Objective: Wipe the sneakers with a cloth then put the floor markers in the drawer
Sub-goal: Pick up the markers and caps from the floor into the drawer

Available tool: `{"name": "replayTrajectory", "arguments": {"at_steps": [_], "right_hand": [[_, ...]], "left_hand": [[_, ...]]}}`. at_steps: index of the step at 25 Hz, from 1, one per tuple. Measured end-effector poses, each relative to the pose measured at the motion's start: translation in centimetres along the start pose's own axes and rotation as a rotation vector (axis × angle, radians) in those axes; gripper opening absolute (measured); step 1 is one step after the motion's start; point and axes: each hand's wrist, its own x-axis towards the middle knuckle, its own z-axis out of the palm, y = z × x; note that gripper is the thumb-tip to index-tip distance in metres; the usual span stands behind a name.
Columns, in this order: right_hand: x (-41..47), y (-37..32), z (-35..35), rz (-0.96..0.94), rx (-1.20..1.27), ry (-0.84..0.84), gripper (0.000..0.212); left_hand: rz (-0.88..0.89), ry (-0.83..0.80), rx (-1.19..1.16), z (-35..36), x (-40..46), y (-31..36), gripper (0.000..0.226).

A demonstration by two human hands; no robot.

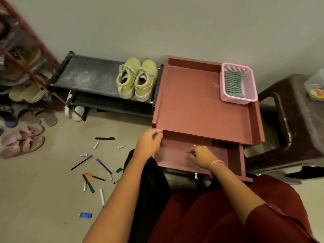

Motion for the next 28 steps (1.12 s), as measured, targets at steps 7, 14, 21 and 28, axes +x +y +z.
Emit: {"name": "replayTrajectory", "arguments": {"at_steps": [7,14,21,28], "right_hand": [[7.9,-16.4,-0.5,-0.331,0.200,-0.056,0.024],[14.5,-26.7,6.8,-0.340,0.192,-0.261,0.025],[23.8,-25.4,11.4,-0.420,-0.362,-0.447,0.029],[31.3,-22.6,16.2,-0.487,-0.672,-0.532,0.034]], "left_hand": [[-0.330,0.494,-0.080,-15.5,1.2,-13.4,0.025],[-0.599,0.371,-0.013,-14.7,-1.1,-28.3,0.022],[-0.620,-0.172,0.384,-7.4,0.2,-38.4,0.037],[-0.448,-0.416,0.764,0.1,5.5,-42.6,0.054]]}}
